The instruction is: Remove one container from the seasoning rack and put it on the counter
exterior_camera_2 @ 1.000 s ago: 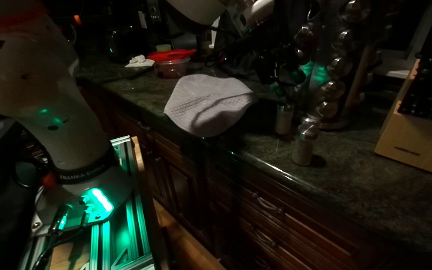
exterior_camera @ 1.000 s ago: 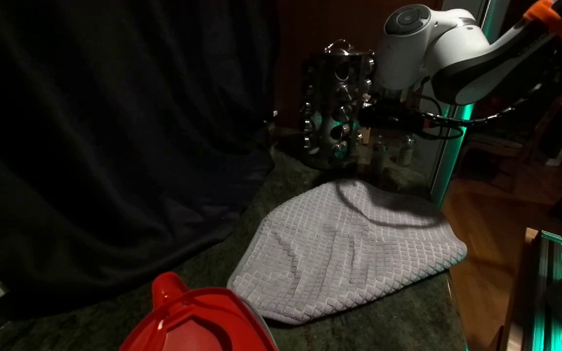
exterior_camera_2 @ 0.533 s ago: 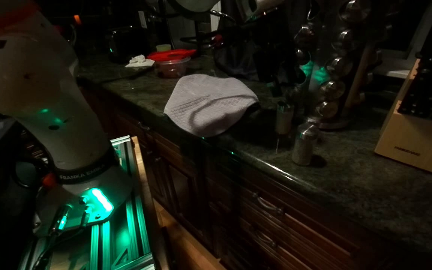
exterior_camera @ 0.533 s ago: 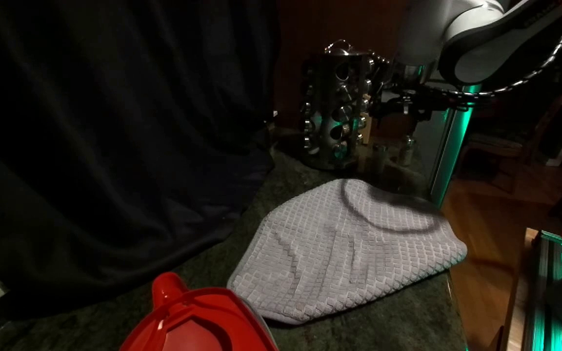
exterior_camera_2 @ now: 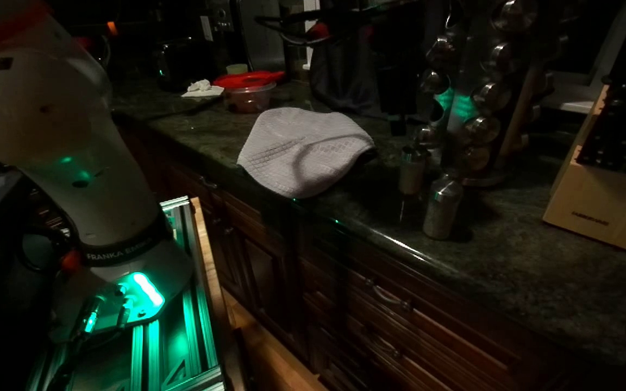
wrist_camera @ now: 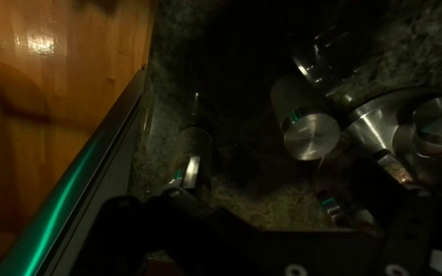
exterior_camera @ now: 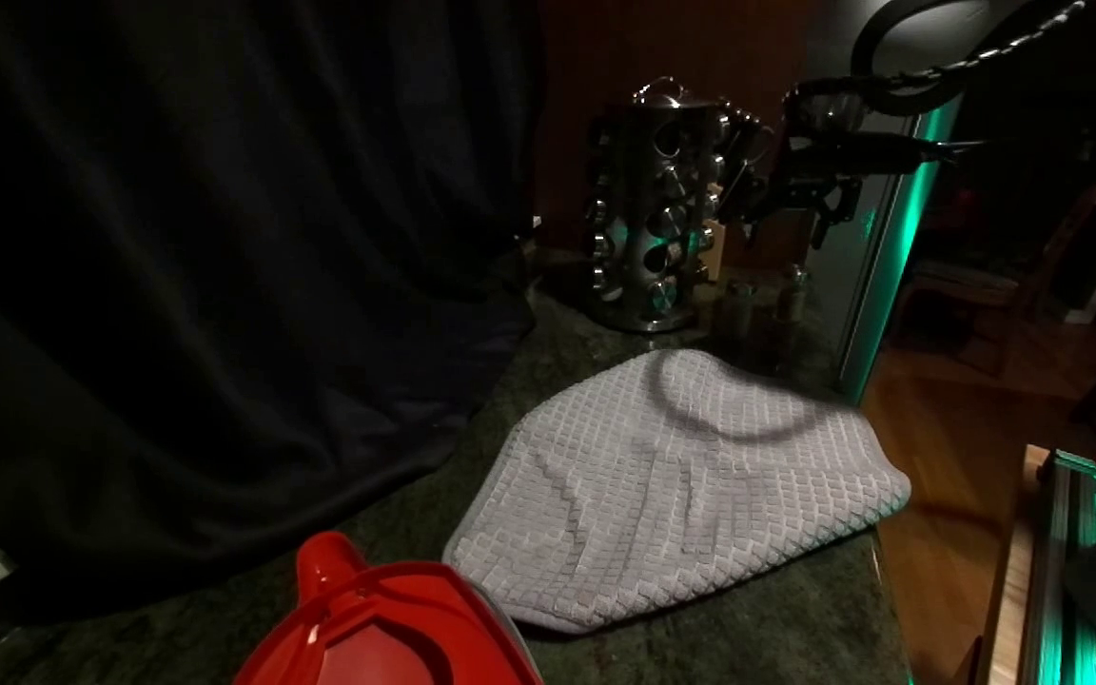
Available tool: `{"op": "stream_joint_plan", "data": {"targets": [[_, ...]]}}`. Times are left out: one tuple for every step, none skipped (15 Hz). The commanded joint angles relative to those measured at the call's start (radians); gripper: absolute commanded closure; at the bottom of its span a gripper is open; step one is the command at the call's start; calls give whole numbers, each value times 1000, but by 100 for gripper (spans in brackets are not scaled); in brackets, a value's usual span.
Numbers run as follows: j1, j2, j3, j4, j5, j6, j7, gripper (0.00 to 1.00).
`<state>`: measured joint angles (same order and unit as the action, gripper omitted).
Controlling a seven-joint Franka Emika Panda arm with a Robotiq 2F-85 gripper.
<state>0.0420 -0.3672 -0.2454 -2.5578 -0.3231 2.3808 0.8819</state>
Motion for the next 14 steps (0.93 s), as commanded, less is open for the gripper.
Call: {"op": "stream_joint_plan", "data": {"targets": [[-95,-13,86,25,109,-74,-144,0],[-113,-11,102,33,122,-87,-164,0],[-130,-10,115,37,130,-93,-178,0],[-145,-9,125,43,137,-102,-193,0],[-158,-7,134,49,142,-110,-204,0],[-169,-4,141,54,147,-112,-214,0],[-179,-4,149,58,147,-119,-220,0],[-187,0,154,62,148,-119,-225,0],[-195,2,160,63,148,-118,-227,0],[-205,-1,174,49,134,-87,-207,0],[-210,-1,176,50,134,-87,-210,0],[-212,-1,178,50,133,-87,-211,0],[-213,0,178,50,133,-87,-212,0],[-213,0,178,50,133,-87,-212,0]]}}
